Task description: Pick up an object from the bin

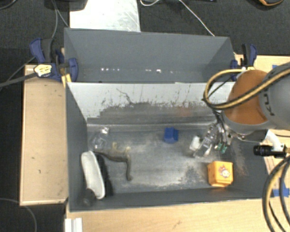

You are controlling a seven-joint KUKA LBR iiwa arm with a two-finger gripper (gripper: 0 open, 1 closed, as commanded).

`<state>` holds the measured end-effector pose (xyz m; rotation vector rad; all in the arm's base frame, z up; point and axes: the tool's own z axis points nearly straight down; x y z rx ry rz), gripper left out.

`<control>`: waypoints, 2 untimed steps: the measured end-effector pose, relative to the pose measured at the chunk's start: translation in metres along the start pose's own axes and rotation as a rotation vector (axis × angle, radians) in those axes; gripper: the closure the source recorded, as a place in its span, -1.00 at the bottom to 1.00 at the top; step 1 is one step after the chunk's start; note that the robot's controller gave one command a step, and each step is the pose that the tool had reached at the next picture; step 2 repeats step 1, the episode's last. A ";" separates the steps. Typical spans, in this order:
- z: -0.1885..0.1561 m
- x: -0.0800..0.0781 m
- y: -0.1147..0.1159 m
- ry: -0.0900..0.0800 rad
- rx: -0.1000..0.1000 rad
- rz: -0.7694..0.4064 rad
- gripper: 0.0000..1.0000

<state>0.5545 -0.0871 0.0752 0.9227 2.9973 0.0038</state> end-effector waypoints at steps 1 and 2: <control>-0.025 0.001 -0.001 0.005 0.003 0.000 1.00; -0.025 0.001 -0.001 0.005 0.003 0.000 1.00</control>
Offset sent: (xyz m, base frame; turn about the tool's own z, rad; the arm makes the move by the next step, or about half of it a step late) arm -0.0001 0.0001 0.1204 0.0000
